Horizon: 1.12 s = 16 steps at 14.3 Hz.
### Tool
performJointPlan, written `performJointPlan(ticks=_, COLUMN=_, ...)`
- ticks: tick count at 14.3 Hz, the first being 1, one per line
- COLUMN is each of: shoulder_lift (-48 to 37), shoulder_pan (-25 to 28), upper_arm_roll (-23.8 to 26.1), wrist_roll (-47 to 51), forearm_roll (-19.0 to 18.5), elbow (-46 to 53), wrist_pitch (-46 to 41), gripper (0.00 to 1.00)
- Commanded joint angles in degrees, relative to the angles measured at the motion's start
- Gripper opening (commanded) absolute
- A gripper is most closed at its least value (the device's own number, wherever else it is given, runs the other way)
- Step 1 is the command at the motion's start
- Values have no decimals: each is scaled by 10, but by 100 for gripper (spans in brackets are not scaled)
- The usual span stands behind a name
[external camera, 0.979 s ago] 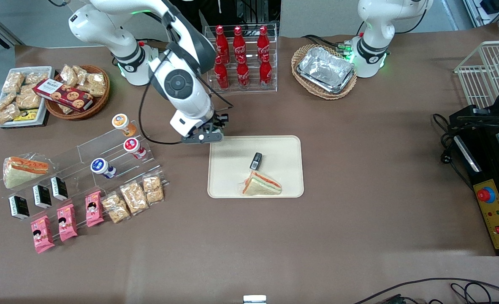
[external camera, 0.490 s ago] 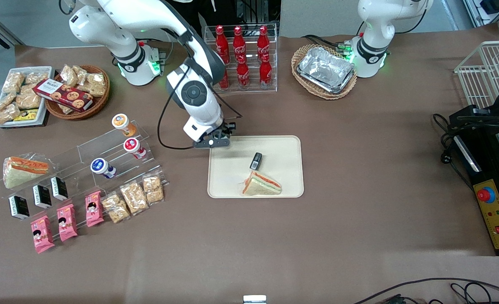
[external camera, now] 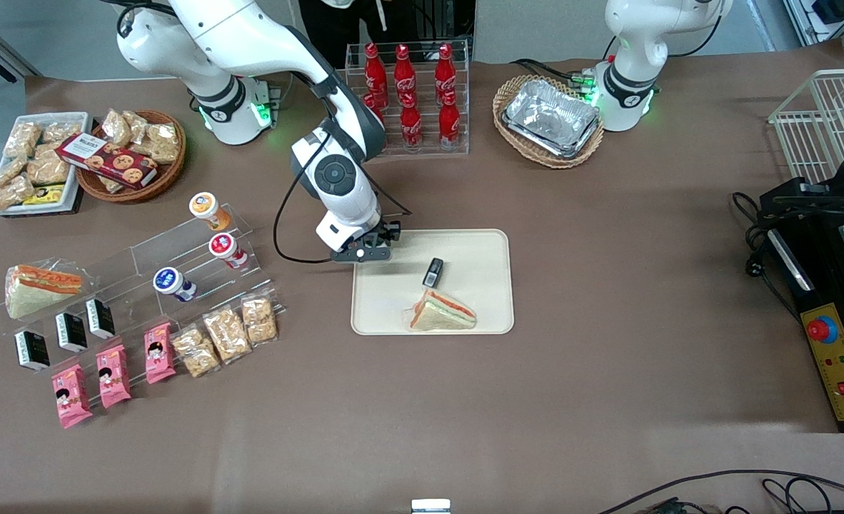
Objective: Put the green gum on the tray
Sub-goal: 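Carry the bottle over the cream tray and lower it beside the black box, then open the right gripper to release the bottle on the tray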
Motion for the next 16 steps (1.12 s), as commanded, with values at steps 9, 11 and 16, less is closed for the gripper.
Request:
performJointPlan(ticks=9, shoulder_lift=-62, shoulder_pan=-44, upper_arm_roll=-11, wrist_roll=-14, forearm_roll=10, elbow=14, wrist_pitch=-80, gripper=99)
performJointPlan(ticks=11, shoulder_lift=-106, shoulder_pan=-74, upper_arm_roll=-12, wrist_roll=-45, forearm_roll=9, elbow=18, wrist_pitch=-135, gripper=99)
performJointPlan(ticks=16, shoulder_lift=-191, shoulder_pan=-195, upper_arm_roll=-12, wrist_roll=-200, forearm_roll=5, elbow=53, wrist_pitch=-283, gripper=100)
